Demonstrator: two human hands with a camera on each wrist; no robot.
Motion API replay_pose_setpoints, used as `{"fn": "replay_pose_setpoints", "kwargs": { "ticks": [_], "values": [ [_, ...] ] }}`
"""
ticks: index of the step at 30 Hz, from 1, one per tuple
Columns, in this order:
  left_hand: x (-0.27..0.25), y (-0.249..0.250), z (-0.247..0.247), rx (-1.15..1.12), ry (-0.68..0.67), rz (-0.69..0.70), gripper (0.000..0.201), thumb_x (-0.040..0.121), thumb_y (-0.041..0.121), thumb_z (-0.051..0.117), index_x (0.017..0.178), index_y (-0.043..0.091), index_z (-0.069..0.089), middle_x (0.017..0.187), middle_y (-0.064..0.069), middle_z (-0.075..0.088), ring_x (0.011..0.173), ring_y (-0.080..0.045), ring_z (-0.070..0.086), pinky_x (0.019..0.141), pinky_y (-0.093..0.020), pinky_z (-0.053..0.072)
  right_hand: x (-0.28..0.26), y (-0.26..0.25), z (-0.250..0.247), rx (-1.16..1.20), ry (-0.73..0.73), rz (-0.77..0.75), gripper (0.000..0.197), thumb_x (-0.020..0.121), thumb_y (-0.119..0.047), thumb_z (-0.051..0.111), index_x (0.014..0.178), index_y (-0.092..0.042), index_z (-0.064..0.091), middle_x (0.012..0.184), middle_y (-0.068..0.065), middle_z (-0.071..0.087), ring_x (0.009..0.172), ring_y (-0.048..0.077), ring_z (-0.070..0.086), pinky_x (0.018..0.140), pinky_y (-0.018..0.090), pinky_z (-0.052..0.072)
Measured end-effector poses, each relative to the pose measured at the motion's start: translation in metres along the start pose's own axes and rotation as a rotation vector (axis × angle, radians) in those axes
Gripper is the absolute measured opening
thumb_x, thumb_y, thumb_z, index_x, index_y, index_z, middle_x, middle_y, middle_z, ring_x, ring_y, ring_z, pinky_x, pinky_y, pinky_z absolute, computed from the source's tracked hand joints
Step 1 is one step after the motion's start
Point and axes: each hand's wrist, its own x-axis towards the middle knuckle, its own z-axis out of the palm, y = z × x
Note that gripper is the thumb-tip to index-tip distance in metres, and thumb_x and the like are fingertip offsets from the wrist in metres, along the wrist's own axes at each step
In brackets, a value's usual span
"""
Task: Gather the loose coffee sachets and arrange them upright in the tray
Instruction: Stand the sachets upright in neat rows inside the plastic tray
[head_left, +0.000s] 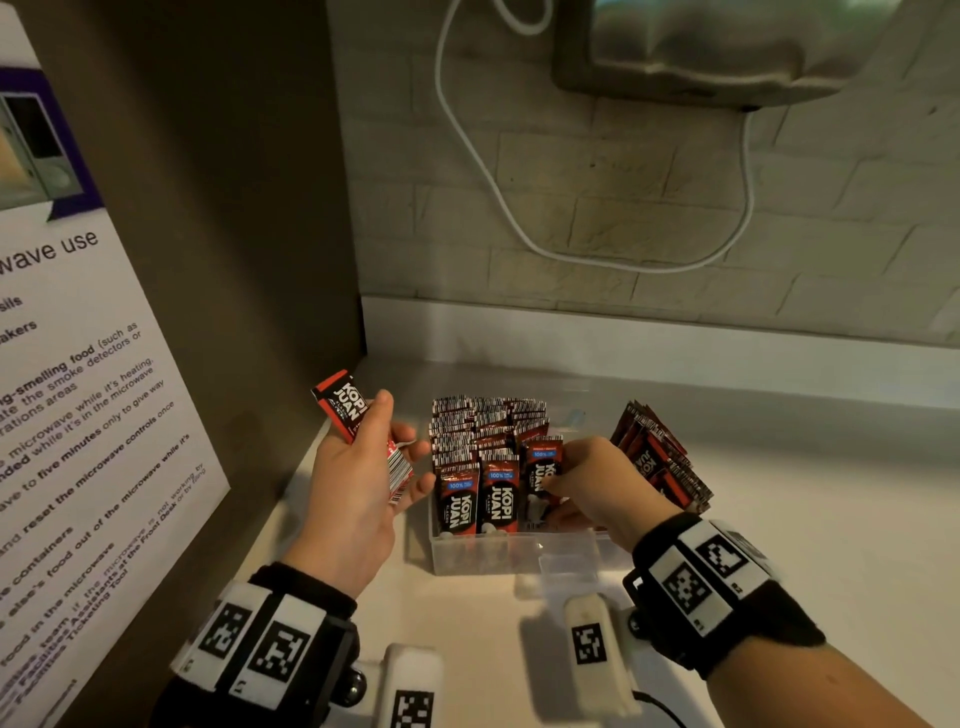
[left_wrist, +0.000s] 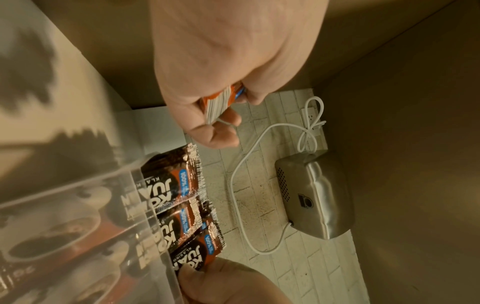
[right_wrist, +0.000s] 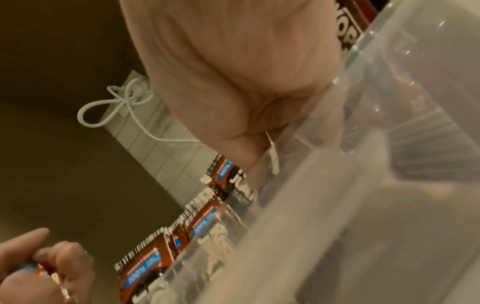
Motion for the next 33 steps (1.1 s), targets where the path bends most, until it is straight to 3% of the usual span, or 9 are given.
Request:
{"fn": "replay_pose_setpoints", "kwargs": {
  "ticks": [8, 13, 18, 22, 29, 33],
  "values": [
    [0.0, 0.002, 0.0, -0.003, -0.008, -0.002, 0.018, 0.094, 0.035, 0.056, 0.087, 0.019, 0.055, 0.074, 0.0, 0.058, 0.07, -0.014, 0.06, 0.053, -0.029, 0.049, 0.014, -0.001, 0.006, -0.143, 0.094, -0.083, 0.01, 0.081, -0.005, 0.073, 0.082, -0.012, 0.065, 0.078, 0.006, 0.07, 0.067, 0.017, 0.069, 0.069, 0.033, 0.06],
    [-0.001, 0.004, 0.0, 0.003, -0.009, 0.0, 0.018, 0.094, 0.036, 0.056, 0.089, 0.019, 0.056, 0.074, 0.001, 0.058, 0.071, -0.014, 0.061, 0.054, -0.029, 0.049, 0.021, 0.003, 0.01, -0.173, 0.189, -0.102, 0.027, 0.074, -0.016, 0.081, 0.081, -0.013, 0.055, 0.083, 0.005, 0.067, 0.077, 0.021, 0.067, 0.074, 0.037, 0.058],
    [-0.002, 0.005, 0.001, 0.006, -0.005, -0.014, 0.018, 0.094, 0.036, 0.056, 0.087, 0.019, 0.056, 0.074, 0.001, 0.058, 0.07, -0.013, 0.06, 0.055, -0.029, 0.049, 0.021, 0.005, 0.011, -0.204, 0.21, -0.114, 0.033, 0.073, -0.019, 0.082, 0.076, -0.015, 0.049, 0.081, 0.005, 0.065, 0.077, 0.022, 0.065, 0.071, 0.037, 0.056],
    [-0.002, 0.006, 0.002, 0.011, -0.005, -0.034, 0.016, 0.094, 0.035, 0.057, 0.088, 0.02, 0.056, 0.074, 0.001, 0.058, 0.069, -0.013, 0.061, 0.054, -0.029, 0.049, 0.022, 0.006, 0.011, -0.225, 0.203, -0.123, 0.033, 0.073, -0.018, 0.081, 0.076, -0.016, 0.048, 0.082, 0.003, 0.062, 0.074, 0.019, 0.062, 0.062, 0.028, 0.05],
    [-0.003, 0.008, 0.001, 0.008, -0.062, -0.087, 0.007, 0.096, 0.02, 0.053, 0.089, 0.019, 0.056, 0.075, -0.001, 0.059, 0.071, -0.015, 0.061, 0.053, -0.03, 0.05, 0.021, 0.008, 0.01, -0.239, 0.206, -0.135, 0.035, 0.072, -0.02, 0.082, 0.079, -0.017, 0.048, 0.08, -0.003, 0.056, 0.07, 0.01, 0.054, 0.056, 0.022, 0.042],
    [-0.007, 0.012, 0.003, -0.009, -0.096, -0.103, 0.018, 0.098, 0.011, 0.044, 0.104, 0.015, 0.06, 0.086, -0.004, 0.06, 0.074, -0.018, 0.062, 0.056, -0.033, 0.053, 0.02, 0.008, 0.009, -0.237, 0.204, -0.131, 0.038, 0.069, -0.021, 0.084, 0.081, -0.018, 0.048, 0.082, -0.003, 0.057, 0.074, 0.013, 0.057, 0.061, 0.025, 0.047]
  ]
}}
